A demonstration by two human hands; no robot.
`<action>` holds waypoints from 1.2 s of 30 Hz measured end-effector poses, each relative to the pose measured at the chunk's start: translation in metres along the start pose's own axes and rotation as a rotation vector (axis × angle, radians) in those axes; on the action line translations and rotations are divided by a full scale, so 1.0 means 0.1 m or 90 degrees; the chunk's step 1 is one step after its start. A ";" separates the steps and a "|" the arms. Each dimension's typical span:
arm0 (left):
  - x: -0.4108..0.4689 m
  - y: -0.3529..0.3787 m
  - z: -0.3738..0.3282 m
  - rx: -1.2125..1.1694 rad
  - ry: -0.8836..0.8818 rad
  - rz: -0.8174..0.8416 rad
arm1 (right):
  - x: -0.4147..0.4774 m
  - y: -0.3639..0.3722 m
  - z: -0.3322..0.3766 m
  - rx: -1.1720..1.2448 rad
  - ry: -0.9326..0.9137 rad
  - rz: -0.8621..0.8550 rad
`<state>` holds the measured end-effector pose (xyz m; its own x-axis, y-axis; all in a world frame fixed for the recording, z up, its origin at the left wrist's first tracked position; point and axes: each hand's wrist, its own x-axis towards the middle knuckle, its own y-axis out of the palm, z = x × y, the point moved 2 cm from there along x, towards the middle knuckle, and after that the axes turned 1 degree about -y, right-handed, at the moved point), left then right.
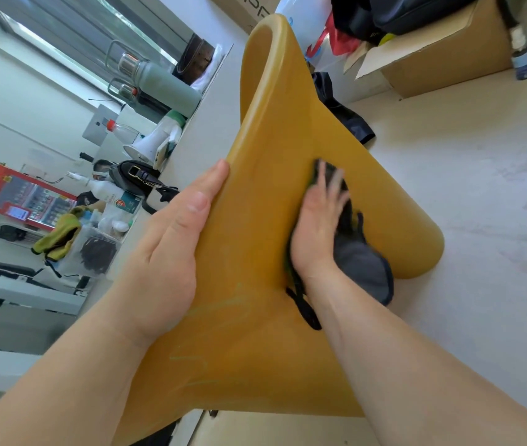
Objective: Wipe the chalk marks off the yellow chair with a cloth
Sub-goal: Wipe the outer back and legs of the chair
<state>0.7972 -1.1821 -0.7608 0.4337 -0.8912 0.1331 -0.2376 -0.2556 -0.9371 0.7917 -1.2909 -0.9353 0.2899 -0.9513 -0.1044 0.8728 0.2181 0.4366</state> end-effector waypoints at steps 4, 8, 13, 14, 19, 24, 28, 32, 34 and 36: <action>-0.10 0.02 -0.21 -0.070 0.025 0.051 | -0.47 0.05 -0.29 0.039 0.083 0.024; -0.08 0.05 -0.19 -0.184 -0.013 0.070 | -0.67 0.14 0.32 -0.032 -0.136 0.093; -0.09 0.02 -0.15 -0.217 -0.045 0.088 | -0.37 0.12 0.57 -0.062 -0.321 0.065; -0.09 0.02 -0.15 -0.213 -0.058 0.089 | -0.27 0.10 0.48 -0.078 -0.287 0.046; -0.09 0.00 -0.20 -0.158 -0.092 0.056 | -0.38 -0.01 -0.15 0.084 0.206 0.000; -0.09 0.06 -0.26 -0.207 -0.095 0.032 | -1.18 0.27 0.30 0.041 0.158 0.048; -0.13 0.01 -0.24 -0.157 -0.074 0.033 | -1.26 0.34 0.51 0.018 -0.034 0.061; -0.18 0.00 -0.22 -0.226 -0.132 0.026 | -0.74 0.16 0.19 -0.019 -0.121 0.018; -0.19 0.00 -0.25 -0.246 -0.153 0.010 | -0.60 0.08 -0.10 0.002 -0.020 0.016; -0.19 -0.03 -0.27 -0.264 -0.162 -0.008 | -0.74 0.03 -0.39 0.071 0.094 0.054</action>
<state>0.7657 -1.1745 -0.7519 0.6251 -0.7804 0.0120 -0.5352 -0.4398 -0.7212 0.7885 -1.2115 -0.9609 0.4217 -0.8867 -0.1896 0.7967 0.2626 0.5444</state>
